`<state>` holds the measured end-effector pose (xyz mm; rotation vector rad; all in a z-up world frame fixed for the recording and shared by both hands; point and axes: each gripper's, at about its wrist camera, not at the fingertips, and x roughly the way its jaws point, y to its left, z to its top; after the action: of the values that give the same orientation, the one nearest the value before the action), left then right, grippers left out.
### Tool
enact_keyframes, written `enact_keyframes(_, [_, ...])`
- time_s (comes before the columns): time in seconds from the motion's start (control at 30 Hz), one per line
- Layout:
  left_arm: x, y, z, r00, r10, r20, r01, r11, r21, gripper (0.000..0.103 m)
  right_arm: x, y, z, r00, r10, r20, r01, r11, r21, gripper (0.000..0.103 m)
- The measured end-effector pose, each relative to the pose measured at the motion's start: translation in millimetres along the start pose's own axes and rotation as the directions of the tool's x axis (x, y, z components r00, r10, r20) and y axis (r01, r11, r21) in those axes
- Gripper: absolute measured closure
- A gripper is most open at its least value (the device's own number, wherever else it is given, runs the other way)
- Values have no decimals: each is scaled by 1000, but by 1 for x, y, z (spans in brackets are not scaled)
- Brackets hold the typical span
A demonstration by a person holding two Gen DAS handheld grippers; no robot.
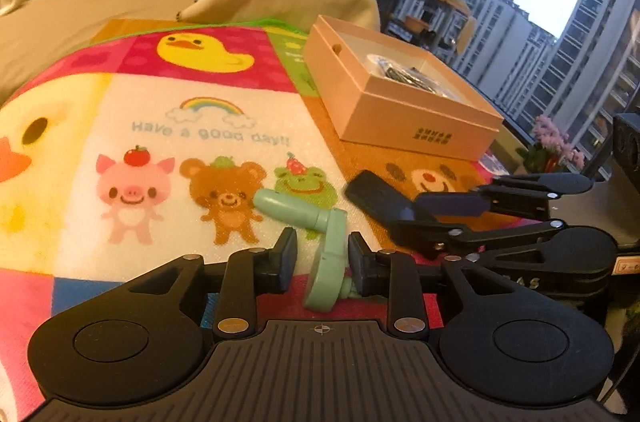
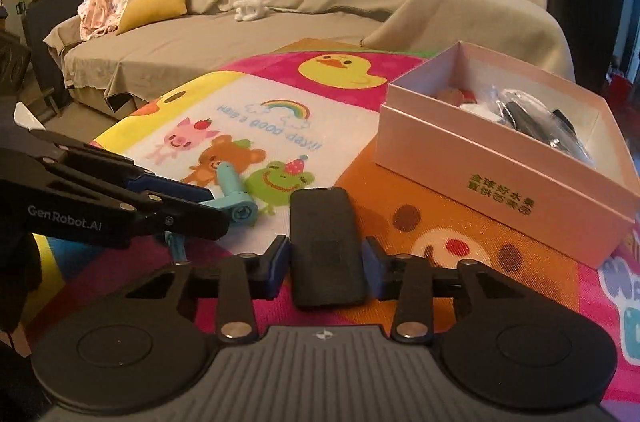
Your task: Organize rigid objects
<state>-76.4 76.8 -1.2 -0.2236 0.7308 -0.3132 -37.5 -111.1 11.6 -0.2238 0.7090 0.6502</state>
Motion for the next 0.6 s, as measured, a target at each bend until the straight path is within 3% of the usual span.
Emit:
enact_keyframes(0.17, [3,-18,-1,996,90,5,-90,994,64,74,-21,-23,-19,996,-87,-7,87,995,46,64])
enact_keyframes(0.33, [11,-31,-1,992,124,15,-125,983,132,76,-44,-51,-38,983,-180,-19,181,977,112,64])
enact_keyframes(0.47, [16,-34,1,996,87,5,-87,987,139,81,-52,-61,-46,981,-191,-22,192,969,158,64])
enact_keyframes(0.6, [23,-41,1,999,-26,-25,29,988,153,84,-48,-52,-44,983,-186,-9,186,974,131,61])
